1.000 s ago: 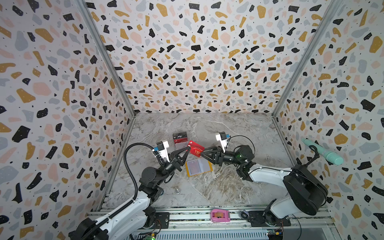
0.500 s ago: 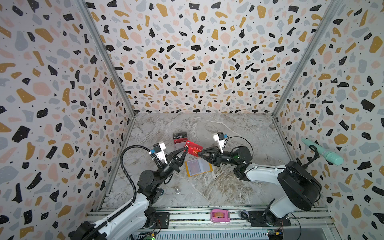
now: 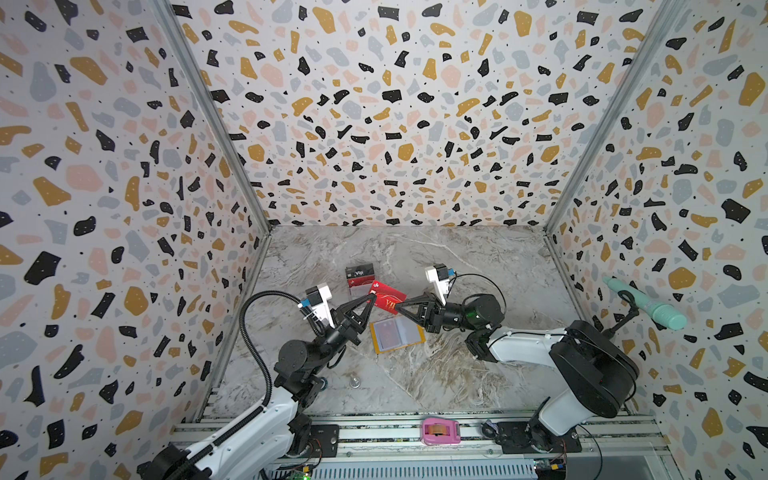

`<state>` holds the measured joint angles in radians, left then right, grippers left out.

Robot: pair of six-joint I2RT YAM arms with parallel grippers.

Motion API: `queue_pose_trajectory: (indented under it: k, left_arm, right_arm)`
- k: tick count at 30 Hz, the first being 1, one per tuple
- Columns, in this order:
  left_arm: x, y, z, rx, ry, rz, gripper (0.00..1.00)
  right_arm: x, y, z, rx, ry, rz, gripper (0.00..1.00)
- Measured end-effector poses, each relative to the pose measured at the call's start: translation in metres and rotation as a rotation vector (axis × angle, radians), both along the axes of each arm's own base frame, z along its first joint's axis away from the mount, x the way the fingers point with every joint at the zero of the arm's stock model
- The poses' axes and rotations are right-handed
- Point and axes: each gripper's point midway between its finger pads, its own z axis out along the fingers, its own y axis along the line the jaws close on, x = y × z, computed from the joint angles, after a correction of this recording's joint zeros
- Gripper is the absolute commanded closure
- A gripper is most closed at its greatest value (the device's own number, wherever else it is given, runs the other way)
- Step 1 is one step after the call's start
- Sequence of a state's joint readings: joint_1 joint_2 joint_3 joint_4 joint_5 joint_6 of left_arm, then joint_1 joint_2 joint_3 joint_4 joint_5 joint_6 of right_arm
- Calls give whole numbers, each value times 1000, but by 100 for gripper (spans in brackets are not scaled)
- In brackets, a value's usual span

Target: Take the credit cards out of the card holder

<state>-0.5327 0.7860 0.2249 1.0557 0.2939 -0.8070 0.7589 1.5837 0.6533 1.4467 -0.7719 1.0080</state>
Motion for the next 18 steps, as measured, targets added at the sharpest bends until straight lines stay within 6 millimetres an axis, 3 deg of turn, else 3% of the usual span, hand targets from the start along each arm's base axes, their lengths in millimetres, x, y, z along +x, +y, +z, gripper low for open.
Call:
queue_pose_trajectory:
  k: [7,12,18]
  left_arm:
    - [14,-8,-14,191,84,38,53]
    - [21,-5,-17,354,132,90,43]
    - [25,-2,-30,552,179,118,41]
  right_arm:
    - [7,-18,-7,-37,-11,-54,100]
    - [13,-40,-5,-105,-54,-123,100]
    - [20,-66,-17,-239,-97,-230,100]
